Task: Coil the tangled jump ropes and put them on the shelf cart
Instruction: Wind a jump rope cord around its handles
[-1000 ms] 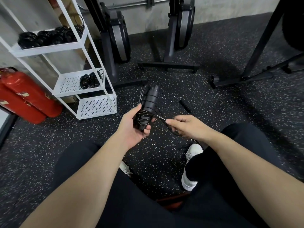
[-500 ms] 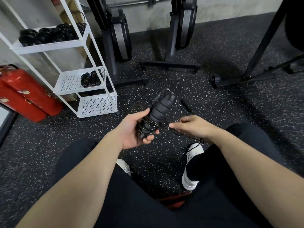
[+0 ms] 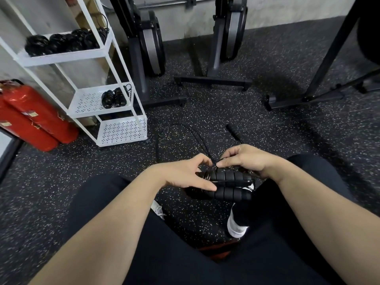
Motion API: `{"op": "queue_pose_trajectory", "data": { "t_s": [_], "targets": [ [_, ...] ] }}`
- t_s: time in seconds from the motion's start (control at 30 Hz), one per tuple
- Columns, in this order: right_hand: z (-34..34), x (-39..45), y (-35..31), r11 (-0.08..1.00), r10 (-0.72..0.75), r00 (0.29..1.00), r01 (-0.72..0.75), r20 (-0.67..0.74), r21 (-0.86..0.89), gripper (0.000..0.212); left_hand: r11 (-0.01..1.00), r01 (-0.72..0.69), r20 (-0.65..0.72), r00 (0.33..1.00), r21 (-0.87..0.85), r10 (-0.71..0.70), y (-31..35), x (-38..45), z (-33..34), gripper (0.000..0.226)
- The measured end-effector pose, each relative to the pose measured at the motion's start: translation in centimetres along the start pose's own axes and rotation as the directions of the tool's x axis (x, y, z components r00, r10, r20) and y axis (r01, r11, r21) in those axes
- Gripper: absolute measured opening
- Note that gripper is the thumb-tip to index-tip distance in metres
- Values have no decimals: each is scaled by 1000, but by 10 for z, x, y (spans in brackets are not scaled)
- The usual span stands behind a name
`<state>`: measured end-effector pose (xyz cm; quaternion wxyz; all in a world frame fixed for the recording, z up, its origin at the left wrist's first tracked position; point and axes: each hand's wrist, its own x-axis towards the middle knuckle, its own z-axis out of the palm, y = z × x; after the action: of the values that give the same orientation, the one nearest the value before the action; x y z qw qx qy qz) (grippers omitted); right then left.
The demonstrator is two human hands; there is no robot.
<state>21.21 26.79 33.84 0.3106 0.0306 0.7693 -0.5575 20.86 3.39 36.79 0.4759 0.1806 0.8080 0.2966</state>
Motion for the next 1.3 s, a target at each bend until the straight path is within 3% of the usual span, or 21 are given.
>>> {"op": "queue_pose_trajectory", "data": {
  "t_s": [0.07, 0.13, 0.27, 0.4, 0.5, 0.63, 0.8, 0.9, 1.0, 1.13, 1.3],
  "targets": [
    [3, 0, 0, 998, -47, 996, 43, -80, -51, 16, 996, 11, -13, 1000, 90, -10, 1, 3, 0, 88],
    [7, 1, -1, 993, -91, 989, 81, -119, -89, 14, 992, -16, -5, 1000, 127, 17, 1, 5, 2, 91],
    [19, 4, 0, 972, -183, 971, 156, -153, -174, 17, 949, -37, -88, 994, 312, 68, 0, 10, 4, 59],
    [29, 0, -1, 952, -240, 956, 197, -168, -235, 18, 953, 11, -157, 987, 301, 38, -5, 18, 8, 29],
    [32, 1, -1, 929, -283, 940, 220, -190, -298, 15, 961, 62, -214, 977, 268, -3, -6, 21, 9, 28],
    [36, 3, 1, 889, -315, 936, 234, -157, -393, 6, 953, 163, -296, 951, 254, -84, -5, 21, 11, 43],
    [39, 4, -1, 874, -387, 906, 300, -172, -383, 13, 984, 166, -344, 929, 62, -135, -1, 24, 13, 48],
    [38, 7, -1, 890, -413, 877, 331, -246, -314, 20, 974, 99, -362, 917, -202, -169, 5, 27, 14, 46],
    [36, 5, -7, 947, -294, 903, 232, -314, -221, 10, 943, 29, -402, 900, -333, -169, 2, 29, 12, 44],
    [36, 2, -12, 956, -121, 970, 57, -211, -288, 44, 807, -37, -367, 902, -589, -227, -4, 28, 13, 41],
    [35, -1, -14, 875, -333, 933, 252, -138, -414, 29, 679, -58, -271, 939, -732, -211, -4, 19, 6, 45]
  ]
}}
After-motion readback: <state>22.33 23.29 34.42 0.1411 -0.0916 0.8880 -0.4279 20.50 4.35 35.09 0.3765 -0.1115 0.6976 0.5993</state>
